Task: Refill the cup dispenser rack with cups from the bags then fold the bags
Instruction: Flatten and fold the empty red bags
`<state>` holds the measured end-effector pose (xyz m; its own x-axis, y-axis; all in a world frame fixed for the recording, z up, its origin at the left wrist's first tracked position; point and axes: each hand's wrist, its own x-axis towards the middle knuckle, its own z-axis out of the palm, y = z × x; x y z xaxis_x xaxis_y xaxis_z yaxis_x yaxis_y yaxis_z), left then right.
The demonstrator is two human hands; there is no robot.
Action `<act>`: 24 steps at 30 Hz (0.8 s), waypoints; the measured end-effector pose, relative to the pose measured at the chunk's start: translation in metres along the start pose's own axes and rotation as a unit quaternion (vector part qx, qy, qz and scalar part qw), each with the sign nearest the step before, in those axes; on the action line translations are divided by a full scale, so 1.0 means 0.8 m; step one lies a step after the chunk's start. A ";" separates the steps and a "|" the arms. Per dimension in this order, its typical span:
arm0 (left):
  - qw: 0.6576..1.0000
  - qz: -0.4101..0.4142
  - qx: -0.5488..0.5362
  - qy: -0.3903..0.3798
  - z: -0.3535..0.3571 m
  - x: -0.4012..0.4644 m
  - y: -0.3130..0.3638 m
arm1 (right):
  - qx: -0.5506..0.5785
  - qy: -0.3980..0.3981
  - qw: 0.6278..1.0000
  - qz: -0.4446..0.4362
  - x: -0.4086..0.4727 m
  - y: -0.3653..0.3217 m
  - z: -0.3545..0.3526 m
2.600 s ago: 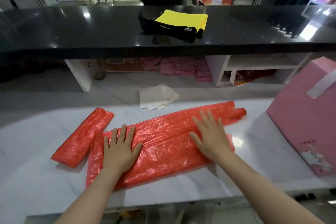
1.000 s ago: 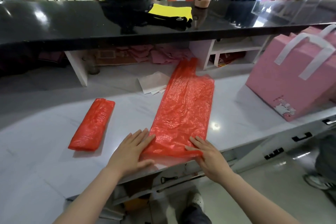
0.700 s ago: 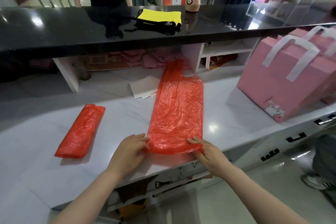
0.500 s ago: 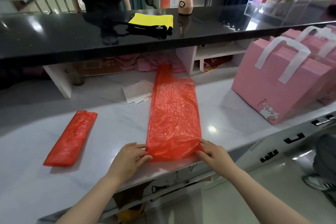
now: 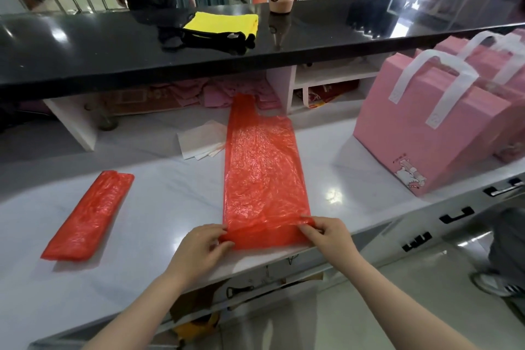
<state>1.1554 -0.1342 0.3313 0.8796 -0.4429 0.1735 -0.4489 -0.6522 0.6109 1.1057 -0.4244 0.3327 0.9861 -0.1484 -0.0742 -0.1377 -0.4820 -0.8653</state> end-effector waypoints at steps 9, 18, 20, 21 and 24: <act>0.987 -0.079 -0.097 0.102 0.009 0.015 0.028 | 0.024 0.051 0.998 0.005 0.002 -0.010 -0.001; 0.942 -0.096 -0.242 0.211 -0.048 0.095 0.079 | 0.132 0.125 0.981 -0.068 0.054 -0.105 -0.047; 0.936 -0.070 -0.248 0.241 -0.073 0.120 0.097 | 0.153 0.164 0.970 -0.094 0.069 -0.137 -0.061; 0.933 -0.053 -0.251 0.251 -0.084 0.130 0.104 | 0.160 0.177 0.965 -0.108 0.075 -0.153 -0.068; 0.924 0.005 -0.253 0.287 -0.114 0.151 0.123 | 0.181 0.199 0.952 -0.144 0.085 -0.187 -0.087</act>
<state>1.2316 -0.1955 0.4826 0.8793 0.0467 0.4740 -0.4547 -0.2139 0.8646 1.1867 -0.4225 0.4917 0.8555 -0.4048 0.3230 0.2453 -0.2325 -0.9411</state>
